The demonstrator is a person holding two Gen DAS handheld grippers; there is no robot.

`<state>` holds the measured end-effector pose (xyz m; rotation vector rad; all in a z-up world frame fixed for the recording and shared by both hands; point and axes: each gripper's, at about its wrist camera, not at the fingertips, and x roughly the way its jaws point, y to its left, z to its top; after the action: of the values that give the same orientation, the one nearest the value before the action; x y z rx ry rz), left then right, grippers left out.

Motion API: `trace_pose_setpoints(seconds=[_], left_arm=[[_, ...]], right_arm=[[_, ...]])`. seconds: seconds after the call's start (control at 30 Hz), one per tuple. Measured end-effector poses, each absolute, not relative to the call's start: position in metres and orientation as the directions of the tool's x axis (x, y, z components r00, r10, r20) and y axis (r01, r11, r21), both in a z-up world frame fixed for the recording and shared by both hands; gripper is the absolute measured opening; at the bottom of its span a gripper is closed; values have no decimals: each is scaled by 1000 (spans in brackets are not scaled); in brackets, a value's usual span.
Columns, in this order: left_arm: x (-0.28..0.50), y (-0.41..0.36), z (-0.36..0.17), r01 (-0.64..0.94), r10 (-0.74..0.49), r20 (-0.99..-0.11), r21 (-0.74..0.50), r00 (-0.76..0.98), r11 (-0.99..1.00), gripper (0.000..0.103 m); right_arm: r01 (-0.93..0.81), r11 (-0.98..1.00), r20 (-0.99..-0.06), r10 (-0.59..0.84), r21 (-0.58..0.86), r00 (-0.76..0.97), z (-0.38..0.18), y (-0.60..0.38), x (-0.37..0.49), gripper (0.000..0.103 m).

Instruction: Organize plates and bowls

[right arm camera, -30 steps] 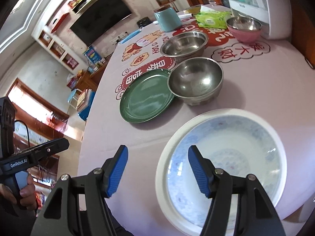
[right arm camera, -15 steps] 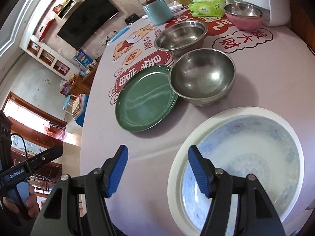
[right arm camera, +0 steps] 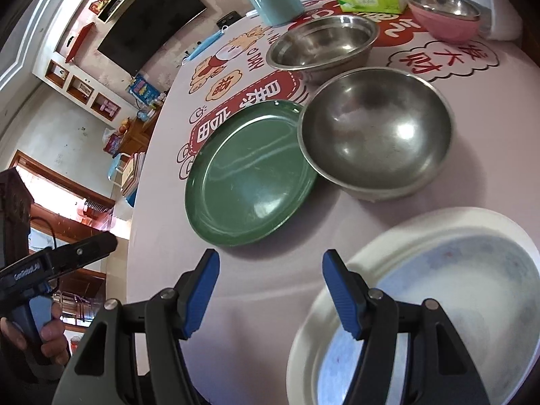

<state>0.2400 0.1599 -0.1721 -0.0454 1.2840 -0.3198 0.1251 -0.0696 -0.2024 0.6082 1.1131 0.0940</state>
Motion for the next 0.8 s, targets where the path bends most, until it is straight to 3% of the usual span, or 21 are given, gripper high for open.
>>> trace_pose_setpoints(seconds=[0.6,0.8], left_arm=[[285,123,-223,267,-339,-891,-263,301,927,80],[292,112,-236,292,-350,-889,-265,296,919,72]], right_arm=[[155,898,-798,274,412,536,-214,-64,154,64],[121,922,-795,245,368,554,-214,-58,161,64]])
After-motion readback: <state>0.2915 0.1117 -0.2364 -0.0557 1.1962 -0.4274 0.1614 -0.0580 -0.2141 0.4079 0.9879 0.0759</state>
